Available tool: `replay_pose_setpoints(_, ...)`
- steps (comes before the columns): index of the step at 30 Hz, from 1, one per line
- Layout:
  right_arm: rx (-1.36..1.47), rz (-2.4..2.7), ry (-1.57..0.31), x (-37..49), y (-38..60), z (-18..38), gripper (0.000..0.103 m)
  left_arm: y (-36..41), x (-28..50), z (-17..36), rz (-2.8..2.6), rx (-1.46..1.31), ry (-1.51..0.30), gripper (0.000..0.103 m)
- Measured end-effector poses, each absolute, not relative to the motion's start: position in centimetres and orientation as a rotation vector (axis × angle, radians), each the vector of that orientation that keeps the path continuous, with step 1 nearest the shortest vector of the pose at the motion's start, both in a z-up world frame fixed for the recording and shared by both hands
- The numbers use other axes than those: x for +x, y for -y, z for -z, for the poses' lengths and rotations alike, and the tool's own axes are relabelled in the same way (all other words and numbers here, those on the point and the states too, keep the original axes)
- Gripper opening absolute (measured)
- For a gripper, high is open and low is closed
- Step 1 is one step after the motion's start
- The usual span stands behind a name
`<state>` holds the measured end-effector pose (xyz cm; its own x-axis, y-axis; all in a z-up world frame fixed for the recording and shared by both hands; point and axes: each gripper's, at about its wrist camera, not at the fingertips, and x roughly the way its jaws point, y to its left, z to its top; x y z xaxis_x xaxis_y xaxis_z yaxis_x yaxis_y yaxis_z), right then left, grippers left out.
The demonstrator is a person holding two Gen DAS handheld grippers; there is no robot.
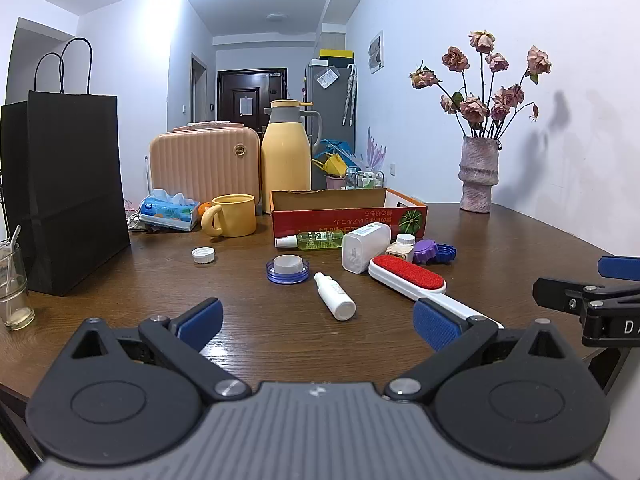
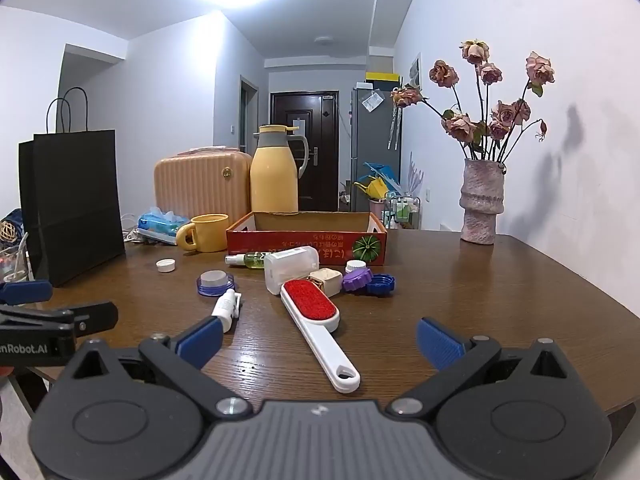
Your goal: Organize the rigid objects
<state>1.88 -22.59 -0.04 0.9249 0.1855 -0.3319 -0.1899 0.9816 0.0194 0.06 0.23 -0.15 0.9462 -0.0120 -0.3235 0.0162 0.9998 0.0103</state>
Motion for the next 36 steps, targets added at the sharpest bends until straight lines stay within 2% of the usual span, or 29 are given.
replay_pose_setpoints(36, -0.012, -0.196, -0.332, 1.28, 22.42, -0.19, 0.103, -0.06, -0.24, 0.08, 0.017, 0.01, -0.321, 0.103)
